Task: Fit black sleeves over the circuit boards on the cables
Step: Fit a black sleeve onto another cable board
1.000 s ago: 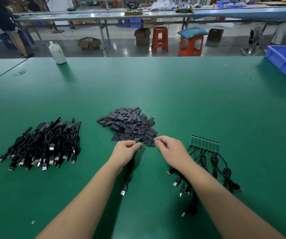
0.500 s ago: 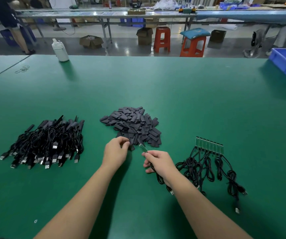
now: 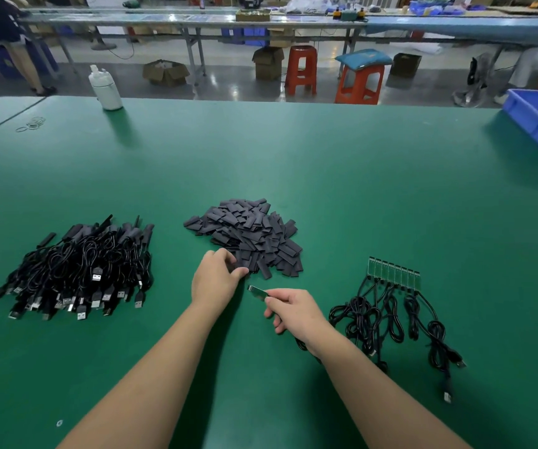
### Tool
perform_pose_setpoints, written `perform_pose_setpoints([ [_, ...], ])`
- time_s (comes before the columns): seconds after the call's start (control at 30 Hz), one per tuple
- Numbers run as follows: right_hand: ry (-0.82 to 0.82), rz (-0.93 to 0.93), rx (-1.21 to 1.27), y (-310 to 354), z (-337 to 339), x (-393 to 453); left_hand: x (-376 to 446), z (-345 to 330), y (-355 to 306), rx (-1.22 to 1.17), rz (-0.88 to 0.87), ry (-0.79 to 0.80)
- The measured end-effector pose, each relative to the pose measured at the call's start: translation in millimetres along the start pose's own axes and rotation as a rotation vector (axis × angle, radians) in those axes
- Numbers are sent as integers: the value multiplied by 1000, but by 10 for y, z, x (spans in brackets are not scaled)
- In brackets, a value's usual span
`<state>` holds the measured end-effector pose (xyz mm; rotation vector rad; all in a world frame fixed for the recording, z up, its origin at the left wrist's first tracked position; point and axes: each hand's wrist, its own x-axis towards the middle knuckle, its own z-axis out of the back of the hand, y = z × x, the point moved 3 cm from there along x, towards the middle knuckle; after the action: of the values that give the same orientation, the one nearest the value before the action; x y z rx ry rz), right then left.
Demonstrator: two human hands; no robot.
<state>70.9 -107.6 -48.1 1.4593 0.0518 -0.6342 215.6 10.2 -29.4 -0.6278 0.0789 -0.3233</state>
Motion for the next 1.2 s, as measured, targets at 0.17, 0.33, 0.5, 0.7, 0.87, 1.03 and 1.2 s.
perform_pose_setpoints([
  [0.17,-4,-3,-45,2,-12,-15,-126,91,107,-416,31,132],
  [0.33,-12,-2,-85,5,-19,1,-263,161,243,-401,10,205],
  [0.5,-15,7,-92,10,-15,-2,-233,258,249,82,-147,130],
  [0.7,-18,15,-108,39,-13,-14,-179,313,303,220,-266,180],
  [0.87,-16,16,-113,44,-15,-21,-234,364,381,160,-219,200],
  [1.03,-10,21,-110,48,-16,-27,-382,388,365,-14,-228,234],
  [1.2,4,31,-116,47,-17,-29,-520,324,325,9,-308,253],
])
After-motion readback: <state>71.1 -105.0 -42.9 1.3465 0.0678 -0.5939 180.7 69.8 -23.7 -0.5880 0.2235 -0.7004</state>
